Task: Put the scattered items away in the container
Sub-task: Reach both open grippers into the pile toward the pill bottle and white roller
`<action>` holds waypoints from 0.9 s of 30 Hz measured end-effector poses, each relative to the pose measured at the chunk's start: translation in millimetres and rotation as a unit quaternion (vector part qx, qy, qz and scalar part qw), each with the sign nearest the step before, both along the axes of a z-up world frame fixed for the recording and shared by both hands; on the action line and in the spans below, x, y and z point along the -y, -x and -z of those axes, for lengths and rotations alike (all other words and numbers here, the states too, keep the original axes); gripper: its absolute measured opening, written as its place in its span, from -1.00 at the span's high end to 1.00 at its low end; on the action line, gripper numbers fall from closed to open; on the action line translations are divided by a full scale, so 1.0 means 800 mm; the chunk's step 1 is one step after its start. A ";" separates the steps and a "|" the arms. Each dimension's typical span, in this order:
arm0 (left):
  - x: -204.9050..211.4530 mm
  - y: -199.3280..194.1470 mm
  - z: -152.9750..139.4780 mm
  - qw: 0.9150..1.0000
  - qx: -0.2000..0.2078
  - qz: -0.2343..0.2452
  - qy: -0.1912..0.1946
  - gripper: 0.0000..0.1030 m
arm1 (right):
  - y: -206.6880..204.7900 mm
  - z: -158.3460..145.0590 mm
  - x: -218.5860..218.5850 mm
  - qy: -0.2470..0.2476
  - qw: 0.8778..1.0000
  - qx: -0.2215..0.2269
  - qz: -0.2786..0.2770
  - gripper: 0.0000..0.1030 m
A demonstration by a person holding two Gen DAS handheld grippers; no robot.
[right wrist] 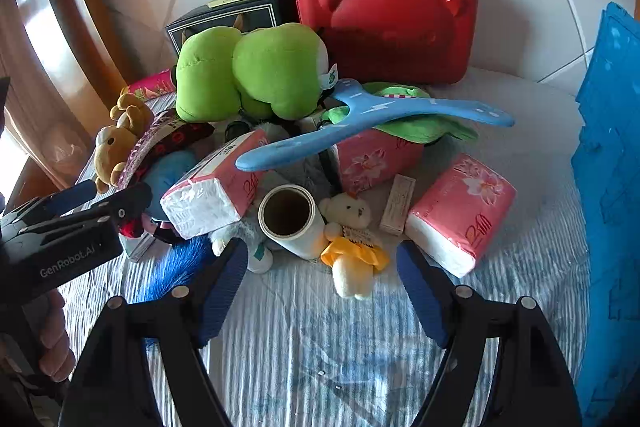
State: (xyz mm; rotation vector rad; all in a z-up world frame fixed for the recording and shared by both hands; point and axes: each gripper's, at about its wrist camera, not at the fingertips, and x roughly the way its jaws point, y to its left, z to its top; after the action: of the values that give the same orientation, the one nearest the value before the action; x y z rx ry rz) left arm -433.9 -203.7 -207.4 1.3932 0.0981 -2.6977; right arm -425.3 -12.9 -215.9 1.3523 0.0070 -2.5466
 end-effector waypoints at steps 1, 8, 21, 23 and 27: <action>-0.003 0.014 0.002 1.000 0.003 0.005 -0.004 -0.64 | 0.010 0.004 0.004 0.000 1.000 0.003 -0.001 -0.49; -0.022 0.108 0.044 0.999 0.041 0.022 0.010 -0.64 | 0.073 0.043 0.025 -0.001 1.000 0.031 0.001 -0.45; -0.018 0.006 0.106 0.995 0.093 0.038 0.008 -0.35 | -0.011 0.068 -0.015 -0.016 0.996 0.082 -0.006 -0.31; -0.017 -0.017 0.115 0.994 0.106 0.038 0.011 -0.35 | -0.032 0.089 -0.023 -0.025 0.994 0.108 -0.001 -0.31; -0.011 -0.046 0.123 0.992 0.120 0.023 0.007 -0.35 | -0.060 0.099 -0.037 -0.027 0.993 0.116 0.006 -0.31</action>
State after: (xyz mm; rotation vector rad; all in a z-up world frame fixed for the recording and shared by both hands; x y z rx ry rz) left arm -396.9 -194.8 -306.0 1.7229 0.0291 -2.5352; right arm -377.6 16.7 -294.9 1.6644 0.0240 -2.3992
